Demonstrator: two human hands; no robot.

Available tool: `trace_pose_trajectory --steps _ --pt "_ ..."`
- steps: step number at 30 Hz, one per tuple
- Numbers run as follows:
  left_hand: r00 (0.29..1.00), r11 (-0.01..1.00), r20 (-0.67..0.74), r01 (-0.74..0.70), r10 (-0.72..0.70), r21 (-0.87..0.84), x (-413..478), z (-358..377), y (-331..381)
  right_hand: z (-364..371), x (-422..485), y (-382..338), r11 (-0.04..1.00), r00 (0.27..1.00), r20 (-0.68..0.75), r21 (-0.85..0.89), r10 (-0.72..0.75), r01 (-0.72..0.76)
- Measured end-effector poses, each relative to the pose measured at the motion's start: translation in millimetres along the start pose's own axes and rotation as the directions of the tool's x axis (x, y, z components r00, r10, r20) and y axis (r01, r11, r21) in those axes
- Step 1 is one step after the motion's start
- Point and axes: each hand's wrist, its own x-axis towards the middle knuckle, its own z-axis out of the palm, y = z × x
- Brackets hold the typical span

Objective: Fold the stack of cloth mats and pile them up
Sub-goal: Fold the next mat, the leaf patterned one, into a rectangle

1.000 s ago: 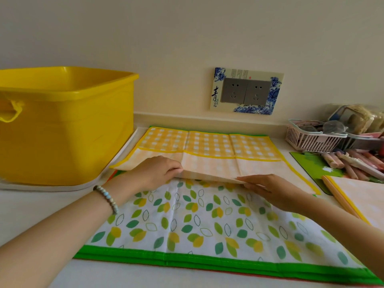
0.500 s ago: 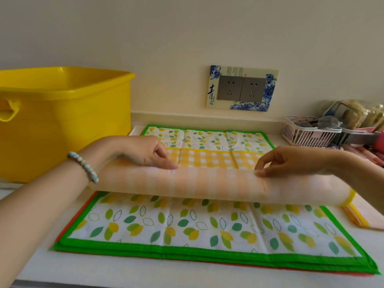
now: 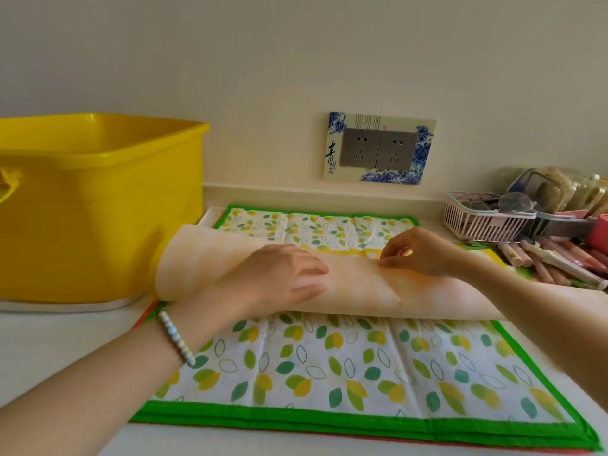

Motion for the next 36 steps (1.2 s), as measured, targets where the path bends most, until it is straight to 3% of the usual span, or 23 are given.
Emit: trace_pose_trajectory --steps 6,18,26,32,36 --pt "0.983 0.993 0.143 0.115 -0.112 -0.014 3 26 -9 27 17 22 0.996 0.994 -0.054 0.019 0.092 -0.091" --pt "0.941 0.968 0.238 0.249 -0.239 -0.015 24 59 -28 50 50 18 0.981 0.945 -0.302 -0.105 0.124 -0.163" --pt "0.949 0.962 0.193 0.266 -0.25 -0.059 26 79 -39 92 35 -33 0.996 0.955 -0.284 0.057 0.082 -0.069" --pt "0.952 0.965 0.183 0.258 -0.246 -0.043 26 85 -42 123 31 -48 0.986 0.983 -0.18 -0.156 0.031 -0.06" --pt "0.948 0.963 0.192 0.267 -0.255 -0.04 25 84 -40 125 29 -47 0.98 0.987 -0.156 -0.187 0.037 -0.066"
